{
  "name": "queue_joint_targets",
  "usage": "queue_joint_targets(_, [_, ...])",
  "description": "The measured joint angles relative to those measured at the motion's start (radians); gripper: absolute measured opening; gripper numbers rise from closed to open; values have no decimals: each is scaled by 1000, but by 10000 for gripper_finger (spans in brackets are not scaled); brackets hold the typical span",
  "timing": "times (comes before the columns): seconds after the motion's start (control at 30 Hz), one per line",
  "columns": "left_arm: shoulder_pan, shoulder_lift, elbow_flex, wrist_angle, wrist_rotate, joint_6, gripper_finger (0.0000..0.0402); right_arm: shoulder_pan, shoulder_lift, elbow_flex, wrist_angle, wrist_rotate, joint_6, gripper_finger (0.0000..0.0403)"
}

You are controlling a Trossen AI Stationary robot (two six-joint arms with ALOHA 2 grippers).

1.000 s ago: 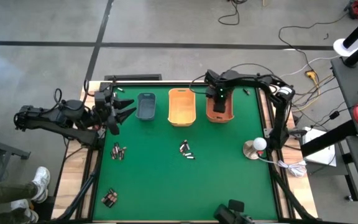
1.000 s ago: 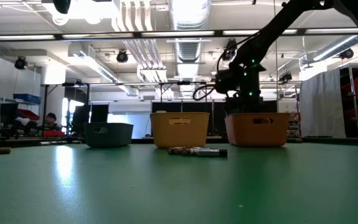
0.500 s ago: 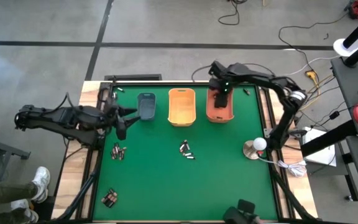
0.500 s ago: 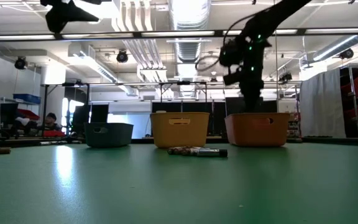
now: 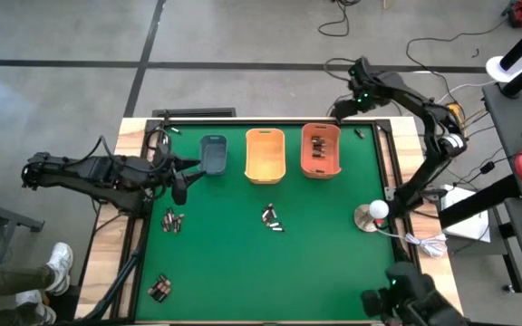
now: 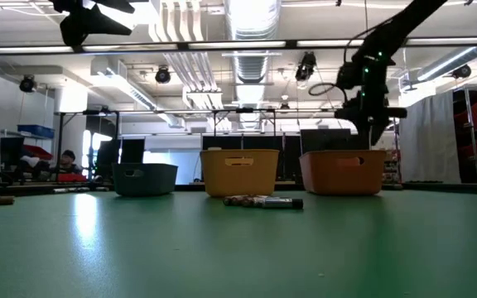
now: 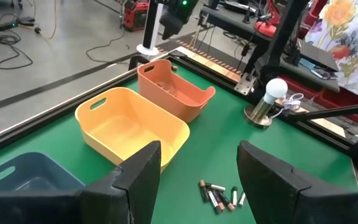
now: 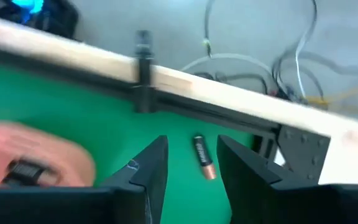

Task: Sort batteries
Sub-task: Put the black battery into the orange bin

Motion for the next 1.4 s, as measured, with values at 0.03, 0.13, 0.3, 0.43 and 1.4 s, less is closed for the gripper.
queue_joint_targets(0.03, [0, 0, 0, 0, 0, 0, 191, -15, 12, 0, 0, 0, 21, 128])
queue_joint_targets(0.13, [0, 0, 0, 0, 0, -7, 191, -46, 56, 0, 0, -2, 50, 131])
queue_joint_targets(0.3, [0, 0, 0, 0, -1, -20, 191, -57, 119, 14, 0, 9, -10, 148])
queue_joint_targets(0.43, [0, 0, 0, 0, -1, -25, 191, -60, 153, 25, -7, 9, -68, 159])
queue_joint_targets(1.4, [0, -1, 0, 8, -38, -20, 191, -42, 201, 75, -197, -11, -315, 138])
